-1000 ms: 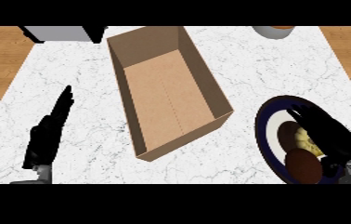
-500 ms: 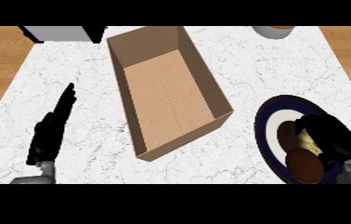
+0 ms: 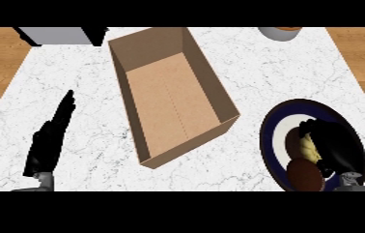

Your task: Pick the squash from the plate and place it in the cardboard box

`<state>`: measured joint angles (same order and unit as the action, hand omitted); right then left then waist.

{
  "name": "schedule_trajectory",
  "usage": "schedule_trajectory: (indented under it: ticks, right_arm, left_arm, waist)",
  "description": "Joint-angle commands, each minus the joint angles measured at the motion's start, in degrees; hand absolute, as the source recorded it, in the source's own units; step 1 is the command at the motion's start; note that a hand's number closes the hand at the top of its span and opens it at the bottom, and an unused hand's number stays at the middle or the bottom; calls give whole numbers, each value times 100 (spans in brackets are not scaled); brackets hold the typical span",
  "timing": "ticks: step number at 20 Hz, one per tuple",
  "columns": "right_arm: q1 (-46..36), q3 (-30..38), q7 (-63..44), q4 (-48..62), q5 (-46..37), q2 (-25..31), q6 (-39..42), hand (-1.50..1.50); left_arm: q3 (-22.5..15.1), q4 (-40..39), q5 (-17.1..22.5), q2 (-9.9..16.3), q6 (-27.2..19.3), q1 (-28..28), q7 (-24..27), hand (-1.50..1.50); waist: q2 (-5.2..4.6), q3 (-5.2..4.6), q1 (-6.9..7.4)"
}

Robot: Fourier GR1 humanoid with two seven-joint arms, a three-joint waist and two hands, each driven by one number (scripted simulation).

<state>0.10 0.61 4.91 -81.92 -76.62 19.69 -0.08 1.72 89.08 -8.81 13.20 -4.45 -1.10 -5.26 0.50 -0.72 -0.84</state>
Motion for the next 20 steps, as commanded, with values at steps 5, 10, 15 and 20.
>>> schedule_trajectory:
  ticks: [5, 10, 15, 20]
  right_arm:
    - [439, -337, -2429, -1689, -291, -1798, 828, 150]
    - [813, -876, -3113, -3215, -311, -1948, 1370, 150]
    - [553, -1560, -2884, -3884, 791, -1963, 719, 150]
    - [175, -1996, -3125, -4520, 1383, -1967, 852, 150]
  left_arm:
    - [-43, 7, -100, -86, -87, -168, 175, 0]
    - [65, 186, 90, 33, 174, -182, 60, 0]
    - [-18, -112, -179, -175, -153, 5, 69, 0]
    - [-126, 161, -225, -208, -100, -102, -56, 0]
  waist:
    - [-3, 54, -13]
    - [-21, 66, 38]
    - [-15, 73, 25]
    - [-29, 72, 83]
